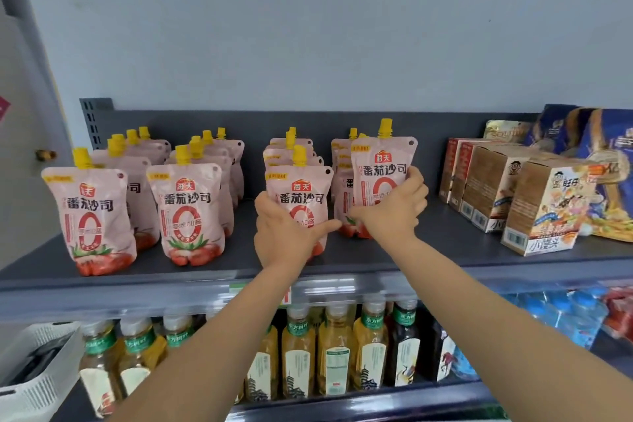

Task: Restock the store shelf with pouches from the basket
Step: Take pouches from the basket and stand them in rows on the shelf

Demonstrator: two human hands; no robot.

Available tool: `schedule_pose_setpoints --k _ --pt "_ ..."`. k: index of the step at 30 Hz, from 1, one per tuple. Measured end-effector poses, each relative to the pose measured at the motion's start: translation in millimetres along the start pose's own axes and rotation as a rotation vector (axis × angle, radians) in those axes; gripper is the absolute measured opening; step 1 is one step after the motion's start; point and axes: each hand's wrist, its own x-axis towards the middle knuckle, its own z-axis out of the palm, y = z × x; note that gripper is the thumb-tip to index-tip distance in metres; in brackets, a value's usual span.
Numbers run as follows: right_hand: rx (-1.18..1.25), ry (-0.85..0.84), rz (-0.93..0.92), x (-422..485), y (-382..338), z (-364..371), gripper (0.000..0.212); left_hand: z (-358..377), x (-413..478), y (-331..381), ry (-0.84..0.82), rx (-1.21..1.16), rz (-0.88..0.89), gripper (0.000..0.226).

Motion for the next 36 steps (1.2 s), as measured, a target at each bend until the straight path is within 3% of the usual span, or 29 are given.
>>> schedule_pose_setpoints --k 8,12,20,28,36 --pt "-0.076 -0.098 0.055 -1 18 25 0.123 -6 -1 -17 -0.110 -0.116 0.095 0.110" --pt "-0.002 -0.061 0.125 1 24 30 0.125 -6 -2 -20 -0.102 -0.113 0.119 0.108" --pt "0.053 -0.059 -0.031 -8 39 23 0.128 2 0 -17 -0.096 -0.062 0.104 0.110" --pt "0.038 -0.093 -0.053 -16 32 22 0.132 -10 -6 -16 -0.135 -0.116 0.120 0.114" --pt "0.003 -0.056 -0.105 -25 30 20 0.136 -40 -10 -27 -0.073 0.069 0.301 0.108"
